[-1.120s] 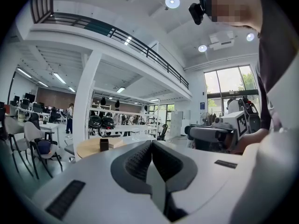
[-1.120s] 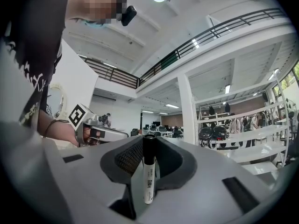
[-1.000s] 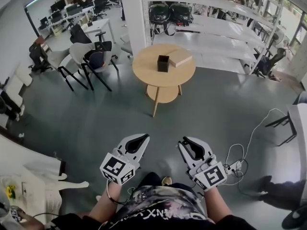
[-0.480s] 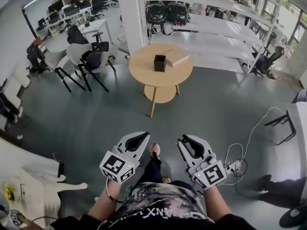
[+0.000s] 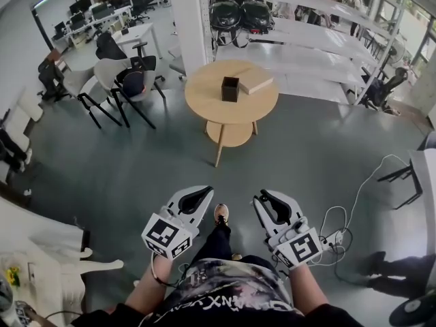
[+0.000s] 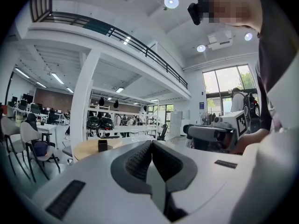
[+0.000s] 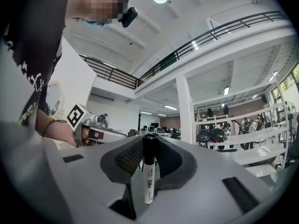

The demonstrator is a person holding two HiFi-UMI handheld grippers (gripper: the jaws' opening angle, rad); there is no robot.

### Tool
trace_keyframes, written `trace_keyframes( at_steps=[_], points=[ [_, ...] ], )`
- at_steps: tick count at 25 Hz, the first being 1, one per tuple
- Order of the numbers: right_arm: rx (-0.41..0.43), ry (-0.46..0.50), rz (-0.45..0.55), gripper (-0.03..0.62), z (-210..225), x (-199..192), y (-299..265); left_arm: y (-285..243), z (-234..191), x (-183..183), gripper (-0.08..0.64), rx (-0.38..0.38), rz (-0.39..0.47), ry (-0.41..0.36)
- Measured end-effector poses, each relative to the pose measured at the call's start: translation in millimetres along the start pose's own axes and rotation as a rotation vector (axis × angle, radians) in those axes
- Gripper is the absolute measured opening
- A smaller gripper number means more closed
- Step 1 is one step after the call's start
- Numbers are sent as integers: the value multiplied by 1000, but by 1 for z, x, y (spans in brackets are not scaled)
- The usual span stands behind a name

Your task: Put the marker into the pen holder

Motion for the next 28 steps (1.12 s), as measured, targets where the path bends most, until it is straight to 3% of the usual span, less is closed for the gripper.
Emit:
trace_keyframes(
  at_steps=[11, 28],
  points=[
    [5, 0, -20, 80, 45, -5, -53, -49, -51, 1, 21, -7, -2, 22],
    [-15, -20, -55, 80, 146, 38, -185, -148, -188, 50, 21, -48, -21, 53]
  ],
)
Point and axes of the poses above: the fingertips, and each gripper's own axes: y backward along the fingers, z to its right, x out of its top, the point moved 9 cm from there along y, backward along the fingers, and after that the axes turned 9 degrees about -z, right-handed, at the moved point
